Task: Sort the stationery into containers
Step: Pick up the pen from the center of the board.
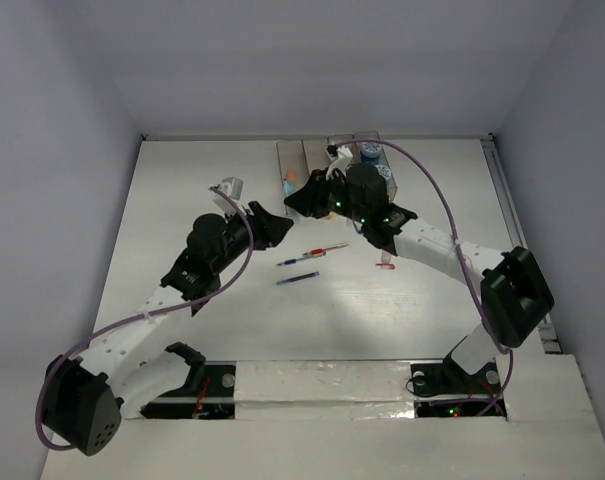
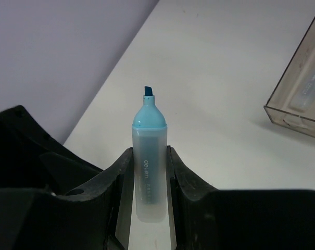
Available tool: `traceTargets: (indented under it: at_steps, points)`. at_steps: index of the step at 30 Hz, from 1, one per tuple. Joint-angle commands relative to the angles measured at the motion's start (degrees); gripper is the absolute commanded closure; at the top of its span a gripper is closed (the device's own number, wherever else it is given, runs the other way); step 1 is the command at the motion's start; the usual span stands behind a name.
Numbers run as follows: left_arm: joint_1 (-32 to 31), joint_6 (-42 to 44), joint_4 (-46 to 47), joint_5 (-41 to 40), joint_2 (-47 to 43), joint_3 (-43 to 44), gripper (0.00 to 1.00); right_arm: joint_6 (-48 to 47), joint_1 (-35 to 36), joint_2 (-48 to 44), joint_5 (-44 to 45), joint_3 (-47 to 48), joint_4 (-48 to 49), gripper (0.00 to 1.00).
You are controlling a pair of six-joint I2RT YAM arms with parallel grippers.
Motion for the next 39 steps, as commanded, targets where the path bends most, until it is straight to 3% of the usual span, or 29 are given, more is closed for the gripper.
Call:
traceTargets:
  at_steps: [1,5,18,24,25,27,29,30,32,33,36,39]
  points:
    - [-2.12,-0.13,7.46,-2.89,2.64,1.98,0.59,2.13,0.91,-3.91,0.18,-0.44,5.78,1.00]
    - [-2.82,0.83,7.29,-4.39,4.84,3.29,0.64,2.57,0.91,-4.62,0.09,-1.15,6.22,1.00]
    - [-5.02,1.36,11.51,-8.25,5.19,2.68,0.64,2.31,3.01,-4.71,0.53,-2.03,5.08,1.00]
    - [-5.02,2.15,10.54,-9.84,6.69,3.38,0.83,1.87,3.63,-5.67,0.44,-1.85,4.37,1.00]
    - [-5.02,2.15,10.28,-10.19,6.60,3.56,0.94,1.69,3.63,-5.76,0.53,-1.85,4.20,1.00]
    - [-5.55,2.33,8.88,-11.50,5.99,3.82,1.00,1.34,4.16,-6.11,0.53,-1.85,3.50,1.00]
    - [-5.55,3.03,7.82,-12.56,5.29,4.17,1.00,1.16,4.16,-6.72,0.18,-2.11,3.06,0.92]
    - [-5.55,3.12,6.95,-12.48,4.50,4.09,1.00,0.90,4.16,-6.82,-0.08,-2.03,2.36,0.76]
    - [-5.55,3.30,5.89,-11.87,3.36,3.91,1.00,0.72,2.41,-7.08,-2.00,-1.24,-0.10,0.60]
    - [-5.55,3.47,5.36,-11.34,2.13,3.91,1.00,1.16,1.53,-7.69,-3.67,-1.32,-0.20,0.46]
    - [-5.55,4.26,1.94,-11.33,-0.76,3.65,1.00,2.39,-2.42,-9.88,-9.74,-2.90,0.41,0.28]
    - [-5.55,5.23,-0.96,-11.33,-3.58,3.56,1.00,1.87,-5.24,-12.25,-12.31,-5.01,0.25,0.23]
